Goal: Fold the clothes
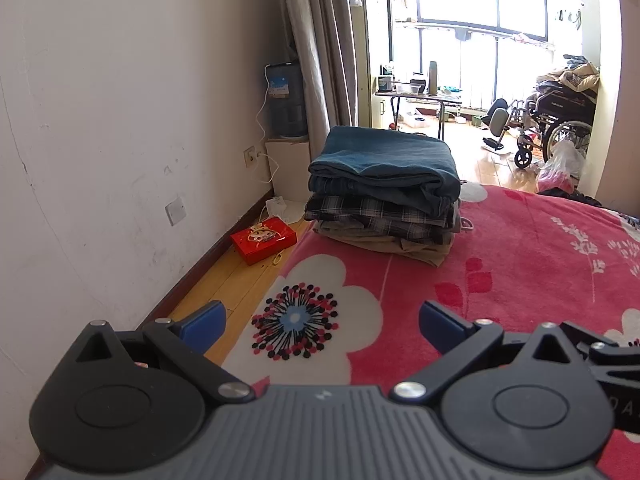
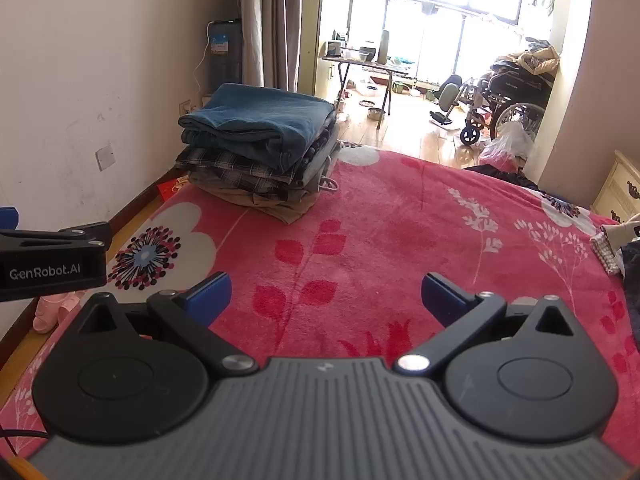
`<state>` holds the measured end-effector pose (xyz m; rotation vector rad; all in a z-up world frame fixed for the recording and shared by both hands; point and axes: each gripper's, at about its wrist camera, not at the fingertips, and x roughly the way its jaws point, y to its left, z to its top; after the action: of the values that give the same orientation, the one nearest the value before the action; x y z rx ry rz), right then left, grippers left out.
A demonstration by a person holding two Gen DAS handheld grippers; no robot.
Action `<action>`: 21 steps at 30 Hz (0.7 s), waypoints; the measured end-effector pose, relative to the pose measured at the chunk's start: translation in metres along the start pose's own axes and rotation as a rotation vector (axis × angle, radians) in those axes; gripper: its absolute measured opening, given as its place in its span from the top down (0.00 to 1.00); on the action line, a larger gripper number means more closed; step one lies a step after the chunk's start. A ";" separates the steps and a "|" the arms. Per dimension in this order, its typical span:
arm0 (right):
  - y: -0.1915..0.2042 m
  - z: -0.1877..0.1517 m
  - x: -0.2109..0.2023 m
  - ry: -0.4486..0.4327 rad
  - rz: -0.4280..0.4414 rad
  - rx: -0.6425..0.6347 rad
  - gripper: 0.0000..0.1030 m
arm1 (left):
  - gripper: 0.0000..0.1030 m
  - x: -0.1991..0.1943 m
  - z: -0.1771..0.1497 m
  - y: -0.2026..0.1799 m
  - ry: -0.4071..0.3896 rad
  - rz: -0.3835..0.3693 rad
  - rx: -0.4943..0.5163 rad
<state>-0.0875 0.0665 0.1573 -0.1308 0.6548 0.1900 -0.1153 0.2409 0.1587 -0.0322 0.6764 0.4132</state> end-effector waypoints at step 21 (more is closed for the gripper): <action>0.002 -0.001 0.000 0.006 0.010 -0.002 0.01 | 0.00 0.003 0.000 0.002 0.005 0.000 0.007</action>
<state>-0.0884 0.0681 0.1564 -0.1301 0.6611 0.2002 -0.1145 0.2441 0.1574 -0.0268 0.6827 0.4114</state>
